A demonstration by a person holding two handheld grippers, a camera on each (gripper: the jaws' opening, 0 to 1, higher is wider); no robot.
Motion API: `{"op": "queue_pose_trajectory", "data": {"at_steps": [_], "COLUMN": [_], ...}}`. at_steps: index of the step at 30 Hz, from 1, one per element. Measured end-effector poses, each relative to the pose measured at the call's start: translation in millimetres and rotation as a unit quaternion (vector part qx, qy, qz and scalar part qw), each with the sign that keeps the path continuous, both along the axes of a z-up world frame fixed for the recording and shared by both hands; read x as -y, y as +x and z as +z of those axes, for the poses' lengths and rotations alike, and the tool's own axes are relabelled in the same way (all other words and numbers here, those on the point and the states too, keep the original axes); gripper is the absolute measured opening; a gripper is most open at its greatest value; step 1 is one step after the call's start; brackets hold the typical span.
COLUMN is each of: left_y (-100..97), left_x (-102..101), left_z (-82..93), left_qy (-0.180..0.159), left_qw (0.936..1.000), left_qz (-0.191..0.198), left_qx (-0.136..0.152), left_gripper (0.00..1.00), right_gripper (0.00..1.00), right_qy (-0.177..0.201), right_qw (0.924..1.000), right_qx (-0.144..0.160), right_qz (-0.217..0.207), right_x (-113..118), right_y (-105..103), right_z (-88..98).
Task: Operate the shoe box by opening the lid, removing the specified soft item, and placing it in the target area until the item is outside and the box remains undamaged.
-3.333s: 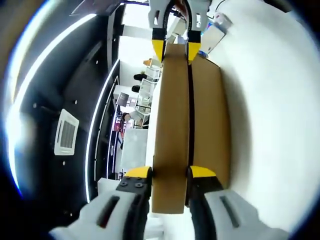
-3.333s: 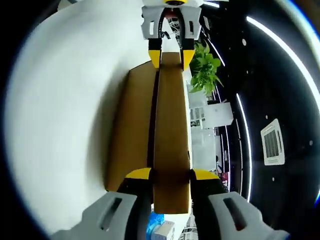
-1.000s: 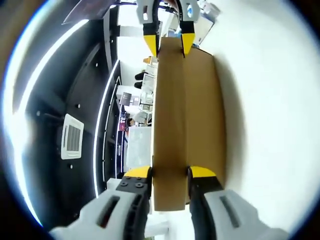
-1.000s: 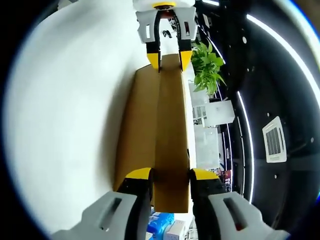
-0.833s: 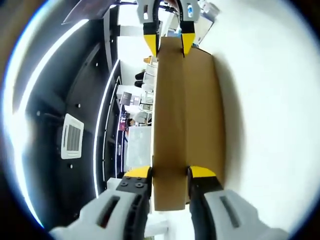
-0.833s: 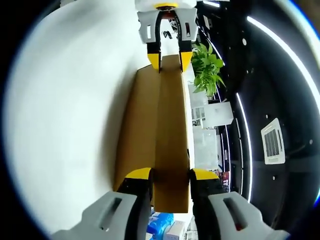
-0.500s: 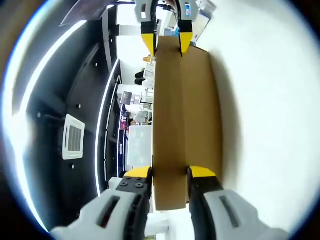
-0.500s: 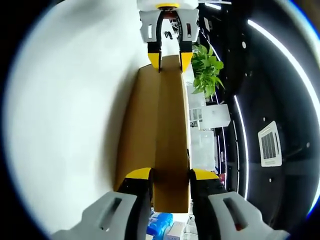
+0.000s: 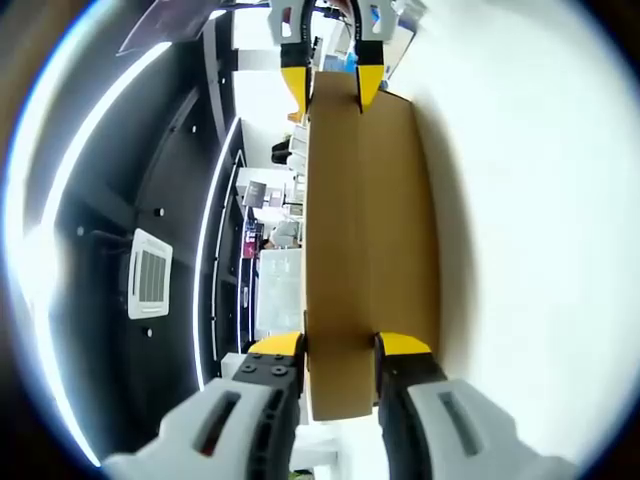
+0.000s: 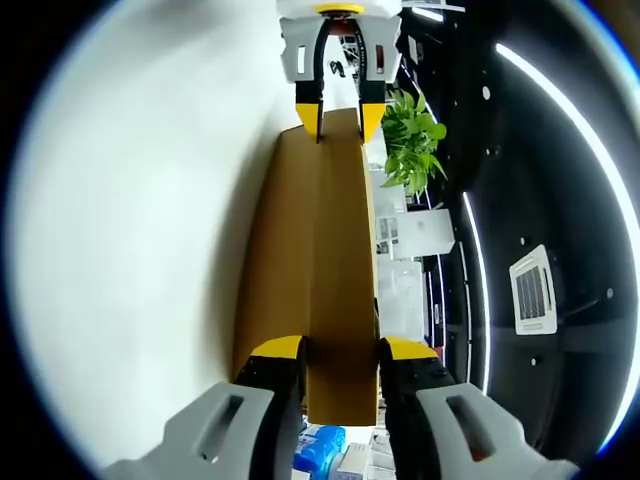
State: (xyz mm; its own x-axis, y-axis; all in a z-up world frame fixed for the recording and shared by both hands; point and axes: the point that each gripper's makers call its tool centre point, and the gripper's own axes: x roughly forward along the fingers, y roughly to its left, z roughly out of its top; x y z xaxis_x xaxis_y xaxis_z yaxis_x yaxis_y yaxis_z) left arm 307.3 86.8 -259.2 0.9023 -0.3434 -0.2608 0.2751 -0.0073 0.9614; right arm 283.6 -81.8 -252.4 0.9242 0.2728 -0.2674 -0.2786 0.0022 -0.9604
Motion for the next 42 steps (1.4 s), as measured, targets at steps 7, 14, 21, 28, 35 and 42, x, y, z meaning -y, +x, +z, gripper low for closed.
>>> {"op": "queue_pose_trajectory", "data": {"at_steps": [7,14,21,28,35,42], "left_y": [-1.4,-3.6,-4.7,-4.6,-4.4,-2.7], "left_x": [0.7,1.4,0.9,1.3,0.8,1.1], "left_z": [-1.8,-8.5,-9.5,-12.5,-12.8,-13.2], "left_qy": [-0.007,-0.01,-0.013,-0.026,-0.02,-0.017], "left_qw": [1.0,0.9999,0.9999,0.9996,0.9997,0.9997], "left_qz": [-0.002,0.0,0.003,0.007,0.009,0.008], "left_qx": [0.0,-0.006,0.002,0.003,0.01,0.017], "left_gripper": [0.28,0.32,0.34,0.35,0.34,0.33], "right_gripper": [0.29,0.29,0.29,0.29,0.29,0.29], "right_qy": [0.001,-0.002,-0.002,-0.003,-0.012,-0.013], "right_qw": [1.0,1.0,1.0,0.9999,0.9999,0.9999], "right_qx": [0.006,0.005,0.007,0.012,0.007,0.006], "right_qz": [-0.001,-0.002,-0.002,-0.005,-0.005,-0.007], "right_x": [1.1,1.4,1.8,2.3,2.0,2.4], "right_y": [0.8,0.2,0.5,1.3,2.0,5.0], "right_z": [-3.3,-7.8,-9.1,-12.0,-12.0,-13.8]}}
